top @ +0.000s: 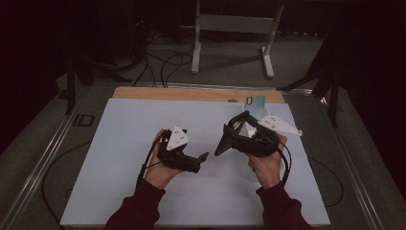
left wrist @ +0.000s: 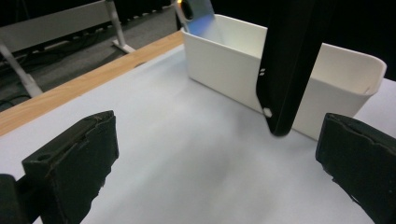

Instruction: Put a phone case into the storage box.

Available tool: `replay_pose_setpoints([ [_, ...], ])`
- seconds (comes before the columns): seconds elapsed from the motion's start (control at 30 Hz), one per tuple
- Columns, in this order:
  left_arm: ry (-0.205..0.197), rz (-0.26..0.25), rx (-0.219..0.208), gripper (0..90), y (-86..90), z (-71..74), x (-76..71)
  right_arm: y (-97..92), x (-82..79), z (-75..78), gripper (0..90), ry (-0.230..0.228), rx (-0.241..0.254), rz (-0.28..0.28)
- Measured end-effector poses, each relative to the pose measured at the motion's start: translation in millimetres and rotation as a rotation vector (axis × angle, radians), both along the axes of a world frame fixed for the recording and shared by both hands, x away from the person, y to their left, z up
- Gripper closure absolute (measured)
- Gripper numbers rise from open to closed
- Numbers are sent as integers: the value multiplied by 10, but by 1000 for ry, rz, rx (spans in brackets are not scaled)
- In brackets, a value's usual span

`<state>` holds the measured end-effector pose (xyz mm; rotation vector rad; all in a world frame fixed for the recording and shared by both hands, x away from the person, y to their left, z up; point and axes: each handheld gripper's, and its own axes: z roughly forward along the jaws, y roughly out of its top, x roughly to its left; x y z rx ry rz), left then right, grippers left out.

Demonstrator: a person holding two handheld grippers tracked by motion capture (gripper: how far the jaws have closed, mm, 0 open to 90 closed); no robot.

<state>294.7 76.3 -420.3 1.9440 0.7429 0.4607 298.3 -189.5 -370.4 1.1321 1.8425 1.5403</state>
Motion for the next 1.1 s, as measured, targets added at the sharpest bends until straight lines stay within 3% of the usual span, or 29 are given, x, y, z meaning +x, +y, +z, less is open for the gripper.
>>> replay_pose_setpoints([
  [0.57, -14, 114, 32, 0, 437, -98, -12, -129, 171, 4, 144, -18, -16, -69],
  [1.1, -45, 215, 17, 0, 880, -215, -84, -207, 329, 39, 144, -38, -39, -118],
])
